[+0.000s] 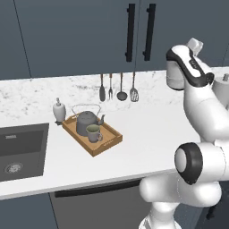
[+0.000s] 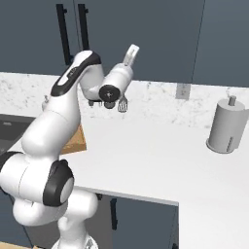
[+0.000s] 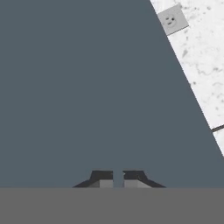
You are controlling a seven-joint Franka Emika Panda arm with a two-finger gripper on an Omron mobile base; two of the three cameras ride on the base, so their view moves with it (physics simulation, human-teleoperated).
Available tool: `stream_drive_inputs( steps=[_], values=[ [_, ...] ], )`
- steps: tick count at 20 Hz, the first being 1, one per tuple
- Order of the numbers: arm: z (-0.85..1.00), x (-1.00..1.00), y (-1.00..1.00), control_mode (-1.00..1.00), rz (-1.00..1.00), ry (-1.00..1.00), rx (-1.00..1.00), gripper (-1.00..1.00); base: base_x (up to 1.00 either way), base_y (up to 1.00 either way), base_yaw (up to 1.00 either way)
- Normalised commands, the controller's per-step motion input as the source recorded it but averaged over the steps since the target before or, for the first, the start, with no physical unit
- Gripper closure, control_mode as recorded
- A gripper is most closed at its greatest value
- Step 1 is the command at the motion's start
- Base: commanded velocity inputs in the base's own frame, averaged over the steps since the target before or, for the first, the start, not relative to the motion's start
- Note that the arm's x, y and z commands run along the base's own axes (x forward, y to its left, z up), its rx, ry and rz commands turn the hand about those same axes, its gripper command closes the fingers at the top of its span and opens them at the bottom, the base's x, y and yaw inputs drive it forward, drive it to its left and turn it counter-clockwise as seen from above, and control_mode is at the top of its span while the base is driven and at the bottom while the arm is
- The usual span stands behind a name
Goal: Pick the kettle from the counter and place it on the tray. Then pick the mug from the cabinet and place it on the tray. Then close the cabinet doors.
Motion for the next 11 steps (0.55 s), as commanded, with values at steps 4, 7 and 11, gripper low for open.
stream_drive_inputs(
  steps=[4,7,11],
  values=[
    [0.0,0.49,0.01,-1.0,-0.07,0.04,0.0,1.0,0.0,0.0,0.0],
    [0.0,0.48,0.0,-1.0,-0.06,0.04,0.0,1.0,0.0,0.0,0.0],
    [0.0,0.43,0.0,-1.0,-0.03,0.06,0.0,1.0,0.0,0.0,0.0]
  ],
)
